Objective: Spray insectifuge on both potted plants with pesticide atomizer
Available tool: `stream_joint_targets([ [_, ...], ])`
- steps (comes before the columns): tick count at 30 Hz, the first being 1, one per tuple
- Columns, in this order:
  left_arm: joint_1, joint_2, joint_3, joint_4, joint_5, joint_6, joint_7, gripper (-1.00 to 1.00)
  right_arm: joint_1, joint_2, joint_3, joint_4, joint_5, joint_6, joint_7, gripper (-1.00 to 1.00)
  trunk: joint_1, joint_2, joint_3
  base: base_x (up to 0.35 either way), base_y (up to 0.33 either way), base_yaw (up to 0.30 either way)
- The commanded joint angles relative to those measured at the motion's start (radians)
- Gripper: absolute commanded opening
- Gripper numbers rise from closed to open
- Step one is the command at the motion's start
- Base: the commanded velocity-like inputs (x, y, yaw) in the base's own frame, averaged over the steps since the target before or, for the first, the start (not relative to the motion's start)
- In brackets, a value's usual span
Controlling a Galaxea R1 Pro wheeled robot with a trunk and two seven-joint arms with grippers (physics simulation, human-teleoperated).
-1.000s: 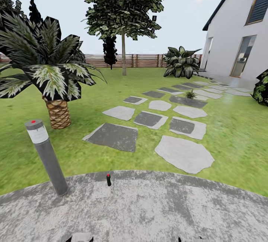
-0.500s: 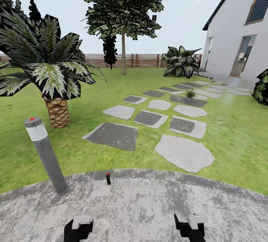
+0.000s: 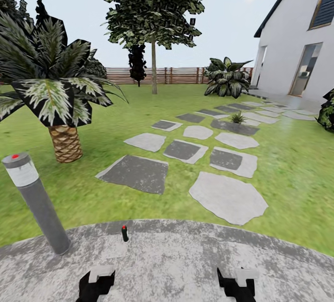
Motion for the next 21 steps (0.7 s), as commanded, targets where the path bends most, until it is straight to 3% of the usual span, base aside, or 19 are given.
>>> stream_joint_targets([
  [1, 0.0, 0.0, 0.001, 0.002, 0.001, -0.004, 0.001, 1.0, -0.001, 0.0, -0.001, 0.001, 0.001, -0.003, 0.0, 1.0, 0.0, 0.0, -0.001, 0.259, -0.214, 0.142],
  [17, 0.001, 0.001, 0.003, 0.003, 0.001, -0.008, 0.001, 1.0, -0.001, 0.0, -0.001, 0.001, 0.001, -0.003, -0.001, 1.0, 0.0, 0.0, -0.007, 0.26, -0.215, 0.253],
  [21, 0.001, 0.0, 0.002, 0.003, 0.001, -0.008, 0.001, 1.0, -0.001, 0.0, 0.0, 0.0, 0.001, -0.004, 0.0, 1.0, 0.0, 0.0, -0.008, 0.26, -0.215, 0.094],
])
